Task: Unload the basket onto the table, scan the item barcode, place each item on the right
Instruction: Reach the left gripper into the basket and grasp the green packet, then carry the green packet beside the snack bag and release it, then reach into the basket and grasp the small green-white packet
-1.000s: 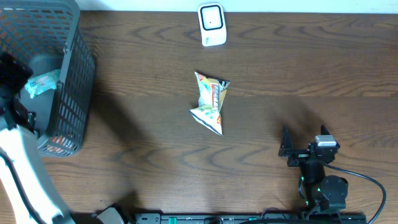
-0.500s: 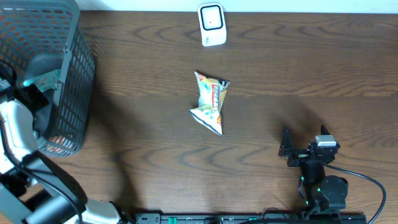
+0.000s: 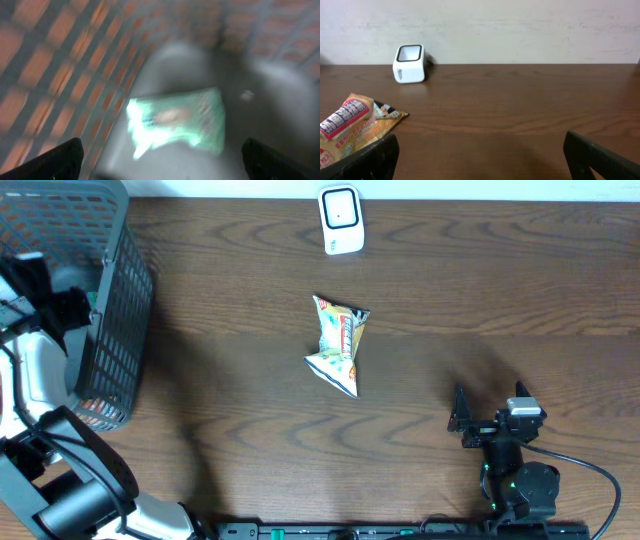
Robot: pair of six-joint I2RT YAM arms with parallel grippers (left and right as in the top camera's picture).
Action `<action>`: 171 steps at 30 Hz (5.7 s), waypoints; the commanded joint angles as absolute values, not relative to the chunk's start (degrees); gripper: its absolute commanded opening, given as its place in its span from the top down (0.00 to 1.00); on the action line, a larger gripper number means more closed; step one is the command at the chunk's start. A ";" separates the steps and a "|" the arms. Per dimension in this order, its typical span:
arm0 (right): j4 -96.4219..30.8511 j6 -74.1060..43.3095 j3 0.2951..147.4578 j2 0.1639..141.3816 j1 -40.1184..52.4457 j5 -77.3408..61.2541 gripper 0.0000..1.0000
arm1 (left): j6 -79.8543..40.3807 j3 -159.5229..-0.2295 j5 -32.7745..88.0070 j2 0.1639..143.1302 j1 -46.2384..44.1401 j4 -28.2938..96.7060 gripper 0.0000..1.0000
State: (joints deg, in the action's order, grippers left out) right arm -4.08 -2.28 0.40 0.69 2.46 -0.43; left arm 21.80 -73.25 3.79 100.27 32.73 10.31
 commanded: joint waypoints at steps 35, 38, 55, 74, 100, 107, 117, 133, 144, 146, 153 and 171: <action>-4.32 -1.65 0.32 0.43 3.09 -0.56 0.01 | 34.74 -73.08 5.98 120.90 33.17 0.43 0.93; -4.32 -1.65 0.32 0.43 3.09 -0.56 0.01 | 29.06 -73.08 4.45 118.87 33.19 0.64 0.93; -4.32 -1.65 0.32 0.43 3.09 -0.56 0.01 | -14.70 -73.08 8.25 79.46 32.91 5.37 0.93; -4.32 -1.65 0.32 0.45 3.09 -0.58 0.01 | -26.24 -73.06 36.84 57.76 8.62 33.65 0.93; -4.32 -1.65 0.32 0.43 3.09 -0.56 0.01 | -26.22 -72.79 12.32 98.35 -17.98 34.17 0.92; -4.32 -1.65 0.32 0.45 3.09 -0.56 0.01 | -26.22 -73.25 12.62 99.50 -17.98 31.83 0.45; -4.32 -1.65 0.32 0.49 3.09 -0.56 0.01 | -20.34 -79.77 12.78 90.59 -14.83 32.42 0.24; -4.32 -1.65 0.32 0.49 3.09 -0.56 0.01 | -20.01 -80.75 0.40 67.11 10.85 29.34 0.08; -4.32 -1.65 0.32 0.49 3.09 -0.56 0.01 | -20.16 -80.71 -1.19 71.48 27.94 30.13 0.01; -4.32 -1.65 0.32 0.49 3.09 -0.56 0.01 | -20.16 -80.71 -1.19 73.43 30.17 30.57 0.02; -4.32 -1.65 0.32 0.49 3.09 -0.56 0.01 | -20.21 -80.71 -8.69 81.67 35.51 37.43 0.02; -4.32 -1.65 0.32 0.49 3.09 -0.56 0.01 | -20.16 -80.71 -16.16 102.48 37.01 43.83 0.02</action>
State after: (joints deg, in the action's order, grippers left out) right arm -4.08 -2.28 0.40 0.69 2.46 -0.43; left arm -20.73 -80.31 -13.30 99.81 36.75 43.13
